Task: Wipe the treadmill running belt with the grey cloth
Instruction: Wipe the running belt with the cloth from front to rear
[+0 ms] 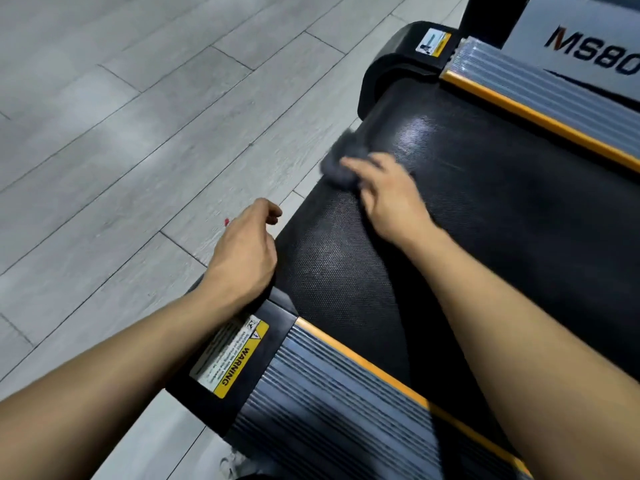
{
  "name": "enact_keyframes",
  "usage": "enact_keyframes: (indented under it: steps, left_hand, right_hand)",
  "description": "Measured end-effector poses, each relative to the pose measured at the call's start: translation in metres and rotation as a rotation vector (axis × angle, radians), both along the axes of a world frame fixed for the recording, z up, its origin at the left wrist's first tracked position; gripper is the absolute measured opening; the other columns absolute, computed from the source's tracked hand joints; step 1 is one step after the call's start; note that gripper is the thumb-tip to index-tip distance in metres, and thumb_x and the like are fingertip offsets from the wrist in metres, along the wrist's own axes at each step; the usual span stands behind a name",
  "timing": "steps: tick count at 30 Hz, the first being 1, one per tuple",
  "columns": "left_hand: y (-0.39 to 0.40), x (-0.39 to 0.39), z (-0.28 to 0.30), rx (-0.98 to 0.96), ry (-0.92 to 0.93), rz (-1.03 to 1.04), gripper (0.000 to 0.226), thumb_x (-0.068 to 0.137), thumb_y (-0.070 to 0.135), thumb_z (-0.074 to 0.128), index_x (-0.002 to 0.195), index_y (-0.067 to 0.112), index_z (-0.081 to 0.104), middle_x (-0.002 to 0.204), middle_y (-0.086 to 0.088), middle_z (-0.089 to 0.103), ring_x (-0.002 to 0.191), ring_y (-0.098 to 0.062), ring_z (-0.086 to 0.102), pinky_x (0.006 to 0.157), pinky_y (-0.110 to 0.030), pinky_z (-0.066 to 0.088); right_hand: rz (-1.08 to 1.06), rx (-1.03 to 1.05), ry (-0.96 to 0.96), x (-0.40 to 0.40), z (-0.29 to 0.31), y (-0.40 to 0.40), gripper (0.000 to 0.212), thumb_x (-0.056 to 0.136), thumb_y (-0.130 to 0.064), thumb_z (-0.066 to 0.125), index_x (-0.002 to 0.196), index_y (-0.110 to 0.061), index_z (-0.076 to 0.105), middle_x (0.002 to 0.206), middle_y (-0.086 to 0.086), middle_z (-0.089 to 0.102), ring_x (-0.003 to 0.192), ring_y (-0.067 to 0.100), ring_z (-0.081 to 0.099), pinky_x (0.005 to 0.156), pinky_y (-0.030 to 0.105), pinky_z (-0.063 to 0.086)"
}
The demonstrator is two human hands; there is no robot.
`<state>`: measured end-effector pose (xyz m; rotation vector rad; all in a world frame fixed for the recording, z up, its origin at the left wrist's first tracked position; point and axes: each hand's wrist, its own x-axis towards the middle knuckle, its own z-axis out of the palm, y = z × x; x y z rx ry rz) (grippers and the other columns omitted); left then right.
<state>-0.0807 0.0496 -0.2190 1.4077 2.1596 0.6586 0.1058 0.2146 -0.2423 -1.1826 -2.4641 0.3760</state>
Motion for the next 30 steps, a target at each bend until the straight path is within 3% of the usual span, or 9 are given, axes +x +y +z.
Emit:
enact_keyframes:
  steps: [4, 9, 14, 16, 19, 21, 23, 26, 30]
  left_hand:
    - [-0.002, -0.013, 0.010, -0.007, -0.009, -0.051, 0.040, 0.102, 0.009, 0.035, 0.139, 0.017, 0.050, 0.142, -0.002, 0.058, 0.132, -0.020, 0.051, 0.106, -0.026, 0.034]
    - [0.021, -0.024, 0.012, 0.055, -0.008, -0.053, 0.038, 0.107, 0.025, 0.037, 0.141, 0.018, 0.051, 0.143, -0.003, 0.058, 0.133, -0.021, 0.051, 0.107, -0.031, 0.036]
    - [0.037, -0.010, 0.014, 0.082, -0.036, -0.125, 0.037, 0.106, 0.025, 0.037, 0.139, 0.022, 0.053, 0.143, 0.000, 0.057, 0.133, -0.019, 0.051, 0.111, -0.034, 0.038]
    - [0.040, -0.003, 0.013, 0.079, -0.021, -0.168, 0.036, 0.107, 0.024, 0.037, 0.139, 0.022, 0.053, 0.143, -0.002, 0.057, 0.132, -0.021, 0.052, 0.109, -0.030, 0.036]
    - [0.041, 0.005, 0.013, 0.076, -0.005, -0.215, 0.037, 0.108, 0.023, 0.037, 0.141, 0.018, 0.052, 0.144, -0.006, 0.057, 0.133, -0.023, 0.050, 0.107, -0.024, 0.031]
    - [0.042, 0.012, 0.011, 0.038, 0.007, -0.334, 0.040, 0.106, 0.022, 0.038, 0.144, 0.014, 0.050, 0.149, -0.009, 0.052, 0.139, -0.024, 0.047, 0.113, -0.025, 0.028]
    - [0.040, 0.017, 0.006, -0.047, 0.029, -0.474, 0.047, 0.101, 0.016, 0.047, 0.148, 0.011, 0.047, 0.158, -0.013, 0.042, 0.147, -0.026, 0.038, 0.121, -0.030, 0.023]
    - [0.035, 0.018, 0.003, -0.085, -0.011, -0.476, 0.056, 0.093, 0.015, 0.052, 0.150, 0.012, 0.047, 0.163, -0.009, 0.034, 0.150, -0.023, 0.033, 0.122, -0.026, 0.018]
    - [0.036, 0.013, 0.002, -0.035, -0.034, -0.441, 0.055, 0.094, 0.009, 0.062, 0.147, 0.015, 0.050, 0.161, -0.003, 0.037, 0.148, -0.019, 0.037, 0.115, -0.016, 0.017]
  right_hand:
    - [-0.163, -0.043, -0.010, -0.012, 0.005, 0.011, 0.044, 0.090, -0.019, 0.048, 0.130, -0.027, 0.062, 0.133, 0.015, 0.053, 0.116, 0.036, 0.054, 0.104, 0.046, 0.043]
    - [0.395, -0.156, 0.025, -0.008, 0.011, -0.112, 0.049, 0.085, -0.010, 0.054, 0.131, -0.026, 0.064, 0.136, 0.010, 0.054, 0.125, 0.025, 0.050, 0.109, 0.040, 0.038]
    - [0.552, -0.208, 0.011, 0.009, 0.010, -0.102, 0.046, 0.097, -0.013, 0.055, 0.139, -0.032, 0.056, 0.144, 0.006, 0.047, 0.129, 0.021, 0.048, 0.108, 0.039, 0.039]
    - [0.495, -0.148, 0.036, 0.009, 0.006, -0.083, 0.046, 0.095, -0.010, 0.054, 0.137, -0.027, 0.059, 0.142, 0.010, 0.049, 0.127, 0.023, 0.049, 0.109, 0.036, 0.038]
    - [0.152, -0.078, 0.081, 0.031, -0.001, -0.045, 0.054, 0.085, -0.003, 0.056, 0.134, -0.025, 0.062, 0.138, 0.013, 0.051, 0.124, 0.026, 0.050, 0.112, 0.029, 0.036]
    - [-0.113, -0.064, 0.080, 0.054, 0.001, -0.009, 0.055, 0.085, -0.005, 0.056, 0.134, -0.028, 0.061, 0.137, 0.016, 0.050, 0.125, 0.030, 0.050, 0.112, 0.030, 0.035]
    - [-0.216, -0.083, 0.062, 0.069, 0.002, 0.010, 0.051, 0.089, -0.010, 0.054, 0.136, -0.029, 0.059, 0.138, 0.018, 0.048, 0.126, 0.030, 0.050, 0.113, 0.029, 0.034]
    - [-0.112, -0.090, 0.078, 0.065, 0.000, -0.025, 0.049, 0.087, -0.011, 0.055, 0.134, -0.026, 0.061, 0.132, 0.016, 0.052, 0.120, 0.029, 0.052, 0.111, 0.037, 0.038]
    - [0.248, -0.202, 0.014, 0.078, 0.009, -0.136, 0.053, 0.084, -0.011, 0.059, 0.133, -0.029, 0.062, 0.135, 0.009, 0.053, 0.121, 0.024, 0.051, 0.105, 0.037, 0.037]
